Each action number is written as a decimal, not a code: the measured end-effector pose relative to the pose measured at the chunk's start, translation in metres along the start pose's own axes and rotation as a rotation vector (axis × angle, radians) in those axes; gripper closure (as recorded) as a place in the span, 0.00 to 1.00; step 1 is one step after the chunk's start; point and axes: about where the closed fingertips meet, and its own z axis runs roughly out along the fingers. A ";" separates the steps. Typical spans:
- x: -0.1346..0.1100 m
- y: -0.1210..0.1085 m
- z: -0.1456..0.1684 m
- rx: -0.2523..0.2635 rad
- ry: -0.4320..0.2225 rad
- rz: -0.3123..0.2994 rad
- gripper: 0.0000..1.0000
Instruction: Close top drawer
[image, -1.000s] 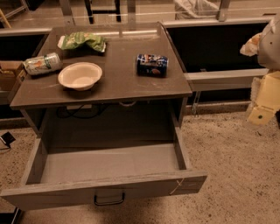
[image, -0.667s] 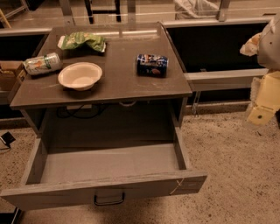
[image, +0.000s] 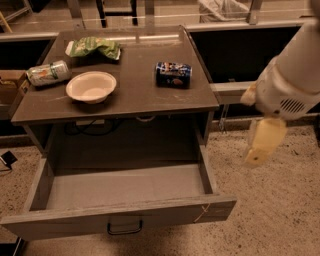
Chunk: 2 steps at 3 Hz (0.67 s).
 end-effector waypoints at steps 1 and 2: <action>-0.013 0.039 0.063 -0.069 -0.057 -0.035 0.38; -0.017 0.085 0.121 -0.140 -0.118 -0.081 0.62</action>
Offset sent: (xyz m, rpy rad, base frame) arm -0.1050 0.0958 -0.2137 0.2351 0.1395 0.2659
